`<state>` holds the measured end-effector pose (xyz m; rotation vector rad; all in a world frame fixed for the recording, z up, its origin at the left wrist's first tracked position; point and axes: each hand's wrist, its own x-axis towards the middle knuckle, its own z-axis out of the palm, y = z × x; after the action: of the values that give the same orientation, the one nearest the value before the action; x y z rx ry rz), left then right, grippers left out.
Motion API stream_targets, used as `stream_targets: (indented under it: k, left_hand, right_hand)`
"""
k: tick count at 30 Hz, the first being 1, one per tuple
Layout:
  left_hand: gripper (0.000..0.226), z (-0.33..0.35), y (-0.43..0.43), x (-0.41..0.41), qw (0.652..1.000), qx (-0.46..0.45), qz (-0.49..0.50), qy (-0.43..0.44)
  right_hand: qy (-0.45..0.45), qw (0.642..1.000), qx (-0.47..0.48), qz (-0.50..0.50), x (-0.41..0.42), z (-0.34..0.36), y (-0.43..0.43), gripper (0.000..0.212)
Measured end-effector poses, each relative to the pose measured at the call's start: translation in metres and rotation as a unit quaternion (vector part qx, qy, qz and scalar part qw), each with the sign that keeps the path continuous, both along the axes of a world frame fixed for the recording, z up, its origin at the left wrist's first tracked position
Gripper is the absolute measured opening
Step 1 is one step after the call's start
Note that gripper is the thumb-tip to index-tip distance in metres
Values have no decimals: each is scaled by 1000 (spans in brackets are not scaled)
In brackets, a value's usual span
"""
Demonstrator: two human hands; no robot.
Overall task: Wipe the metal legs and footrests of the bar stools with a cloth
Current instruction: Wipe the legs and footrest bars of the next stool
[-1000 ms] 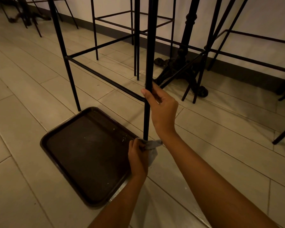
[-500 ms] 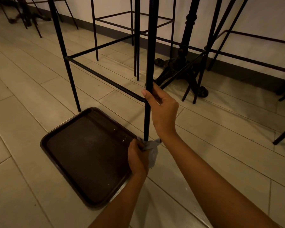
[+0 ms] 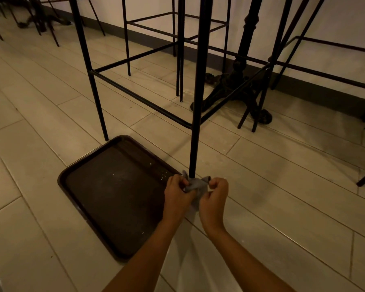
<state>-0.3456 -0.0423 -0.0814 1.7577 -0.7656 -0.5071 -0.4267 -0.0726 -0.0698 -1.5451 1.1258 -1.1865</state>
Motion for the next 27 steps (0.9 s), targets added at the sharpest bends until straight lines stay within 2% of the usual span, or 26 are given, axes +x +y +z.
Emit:
stream_targets:
  k: [3, 7, 11, 15, 20, 22, 25, 27]
  left_hand:
    - [22, 2, 3, 2, 1000, -3, -20, -13]
    - [19, 3, 7, 2, 999, -12, -40, -23]
    - [13, 8, 10, 1, 999, -16, -37, -21]
    - [15, 11, 10, 1, 998, -13, -44, -30]
    - [19, 12, 10, 4, 997, -28, -37, -62]
    - [21, 20, 9, 5, 997, -59, -25, -47]
    - [35, 37, 2, 4, 993, -111, -36, 0]
    - [40, 44, -3, 5, 991, -118, -55, 0]
  right_hand:
    - [18, 998, 44, 50, 3, -12, 7, 44]
    - [-18, 991, 76, 113, 8, -9, 10, 22]
    - [-26, 987, 79, 136, 10, -9, 14, 38]
    - [-48, 988, 94, 110, 13, -10, 16, 33]
    - [-39, 994, 66, 76, 14, -10, 22, 38]
    - [-36, 995, 64, 64, 15, -12, 22, 38]
    - [-9, 998, 41, 37, 15, -15, 22, 38]
    - [-11, 999, 42, 25, 17, -16, 23, 40]
